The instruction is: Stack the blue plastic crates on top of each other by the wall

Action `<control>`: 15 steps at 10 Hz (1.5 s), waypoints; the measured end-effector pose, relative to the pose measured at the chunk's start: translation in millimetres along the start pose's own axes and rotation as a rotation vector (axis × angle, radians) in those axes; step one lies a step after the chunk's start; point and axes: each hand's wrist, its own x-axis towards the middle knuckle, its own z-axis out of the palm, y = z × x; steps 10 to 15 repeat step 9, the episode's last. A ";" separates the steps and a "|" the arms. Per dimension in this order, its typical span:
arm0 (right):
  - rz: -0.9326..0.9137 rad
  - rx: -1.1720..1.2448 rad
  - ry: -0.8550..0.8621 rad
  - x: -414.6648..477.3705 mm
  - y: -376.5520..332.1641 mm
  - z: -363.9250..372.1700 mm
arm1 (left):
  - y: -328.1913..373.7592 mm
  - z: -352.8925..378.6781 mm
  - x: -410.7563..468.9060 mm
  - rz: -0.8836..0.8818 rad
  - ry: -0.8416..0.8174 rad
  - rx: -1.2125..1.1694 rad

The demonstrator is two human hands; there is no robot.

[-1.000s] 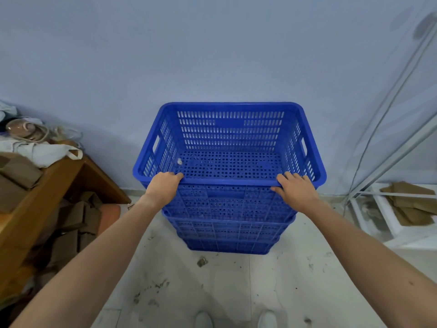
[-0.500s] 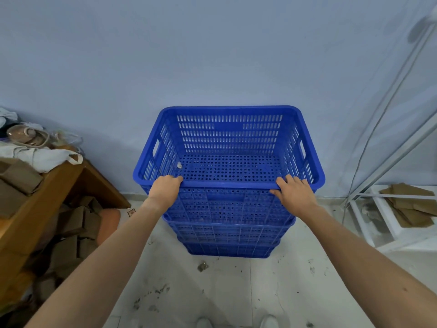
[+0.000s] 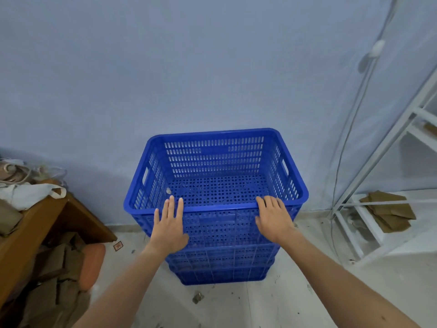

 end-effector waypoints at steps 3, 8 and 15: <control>0.045 0.105 -0.022 -27.1 -40.8 12.4 | 10.2 24.4 -16.0 0.017 0.180 -0.026; 0.008 0.174 -0.347 -38.3 -19.9 -41.3 | 15.2 -30.1 -49.1 0.017 -0.175 -0.119; 0.021 0.242 -0.361 -58.7 -7.0 -50.1 | 28.3 -22.7 -76.2 -0.052 -0.207 -0.209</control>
